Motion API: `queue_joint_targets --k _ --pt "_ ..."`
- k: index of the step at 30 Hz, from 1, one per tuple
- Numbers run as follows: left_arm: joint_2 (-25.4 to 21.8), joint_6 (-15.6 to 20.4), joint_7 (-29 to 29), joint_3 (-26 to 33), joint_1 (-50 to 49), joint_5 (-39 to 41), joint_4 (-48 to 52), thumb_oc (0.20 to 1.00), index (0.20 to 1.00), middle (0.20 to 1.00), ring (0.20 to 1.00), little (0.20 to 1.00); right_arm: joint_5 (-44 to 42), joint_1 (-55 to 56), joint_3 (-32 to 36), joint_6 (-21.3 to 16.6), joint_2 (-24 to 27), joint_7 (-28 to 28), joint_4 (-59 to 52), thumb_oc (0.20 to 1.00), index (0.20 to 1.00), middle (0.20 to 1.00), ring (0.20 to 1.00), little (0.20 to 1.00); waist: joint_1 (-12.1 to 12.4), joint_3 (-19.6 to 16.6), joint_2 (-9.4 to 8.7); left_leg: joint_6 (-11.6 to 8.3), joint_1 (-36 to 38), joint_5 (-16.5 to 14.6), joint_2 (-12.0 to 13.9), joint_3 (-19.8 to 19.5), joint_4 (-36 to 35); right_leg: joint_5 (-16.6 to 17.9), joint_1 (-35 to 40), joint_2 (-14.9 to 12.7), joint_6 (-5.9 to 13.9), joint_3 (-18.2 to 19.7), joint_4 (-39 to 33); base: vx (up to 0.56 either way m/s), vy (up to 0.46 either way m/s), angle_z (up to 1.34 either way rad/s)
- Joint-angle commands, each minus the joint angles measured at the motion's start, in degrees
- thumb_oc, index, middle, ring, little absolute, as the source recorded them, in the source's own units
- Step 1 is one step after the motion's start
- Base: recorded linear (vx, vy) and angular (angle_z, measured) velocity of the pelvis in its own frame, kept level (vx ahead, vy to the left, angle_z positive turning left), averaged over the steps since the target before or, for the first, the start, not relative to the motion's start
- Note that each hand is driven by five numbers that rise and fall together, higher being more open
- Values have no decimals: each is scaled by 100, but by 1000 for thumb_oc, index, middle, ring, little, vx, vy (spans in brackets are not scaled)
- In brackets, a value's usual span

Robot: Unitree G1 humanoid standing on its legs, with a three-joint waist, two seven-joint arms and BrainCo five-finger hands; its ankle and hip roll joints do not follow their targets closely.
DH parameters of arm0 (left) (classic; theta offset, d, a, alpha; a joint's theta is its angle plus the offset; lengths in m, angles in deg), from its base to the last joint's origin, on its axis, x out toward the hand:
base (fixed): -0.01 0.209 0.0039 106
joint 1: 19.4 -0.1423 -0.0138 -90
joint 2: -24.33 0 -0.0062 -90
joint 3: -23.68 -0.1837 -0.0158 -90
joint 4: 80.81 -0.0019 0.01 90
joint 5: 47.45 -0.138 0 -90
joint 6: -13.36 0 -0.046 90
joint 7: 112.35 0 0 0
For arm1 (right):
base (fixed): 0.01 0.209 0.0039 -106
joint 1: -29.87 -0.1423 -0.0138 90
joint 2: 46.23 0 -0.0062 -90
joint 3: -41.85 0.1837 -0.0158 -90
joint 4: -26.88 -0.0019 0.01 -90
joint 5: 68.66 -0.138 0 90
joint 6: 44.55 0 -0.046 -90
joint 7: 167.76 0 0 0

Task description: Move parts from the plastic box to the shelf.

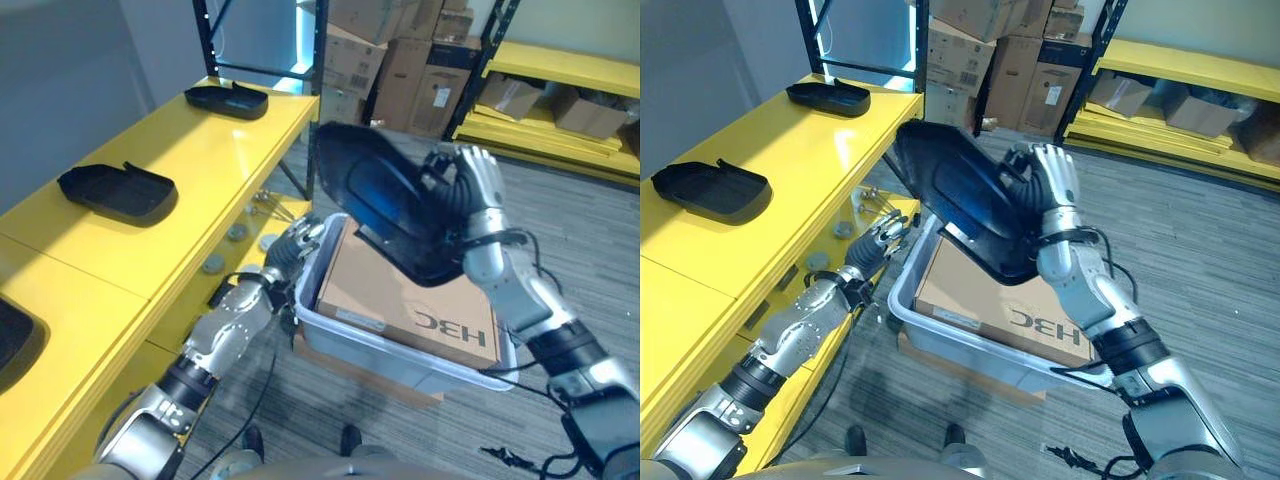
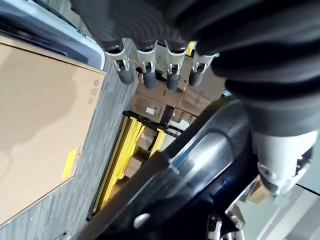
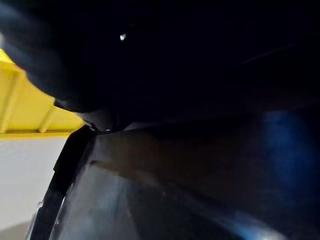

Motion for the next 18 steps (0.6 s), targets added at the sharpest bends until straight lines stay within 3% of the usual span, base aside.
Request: queue_joint_targets --k 1,6,14,16,17,18 --pt "141 237 -88 -186 662 401 -127 1000 1000 1000 1000 1000 -68 -903 1 -284 31 -198 185 200 200 200 200 200 244 -146 -31 68 479 -1181 -116 -98 5 -859 358 61 94 -19 12 0 0 0" --pt "174 255 -97 -226 649 588 -150 1000 1000 1000 1000 1000 -182 -1049 -271 -628 -233 58 -4 200 200 200 200 200 269 -159 35 66 473 -1175 -131 -135 5 -851 362 48 92 -43 12 1 7 2" --pt "-42 395 -72 -54 780 42 -103 1000 1000 1000 1000 1000 -1781 -857 -438 -1050 -614 1557 -518 200 200 200 200 200 269 -160 62 56 467 -1160 -132 -164 5 -854 360 42 86 -31 12 -2 5 1" --pt "-43 395 -72 -55 780 42 -104 1000 1000 1000 1000 1000 -1783 -856 -436 -1050 -613 1561 -519 200 200 200 200 200 268 -161 61 56 466 -1160 -132 -165 5 -854 360 42 86 -32 12 0 0 0" --pt "-102 559 -182 2 832 -116 -107 925 925 925 925 925 -2335 -785 -502 -1158 -788 2013 -721 200 200 200 200 200 276 -157 58 56 472 -1153 -131 -169 5 -855 372 41 76 -34 12 0 0 0" --pt "-96 779 -147 42 875 -114 -108 200 200 200 200 200 -2535 -672 -527 -1195 -966 2278 -882 200 200 200 200 200 275 -155 52 57 479 -1156 -129 -176 5 -859 382 42 68 -27 12 0 0 0"
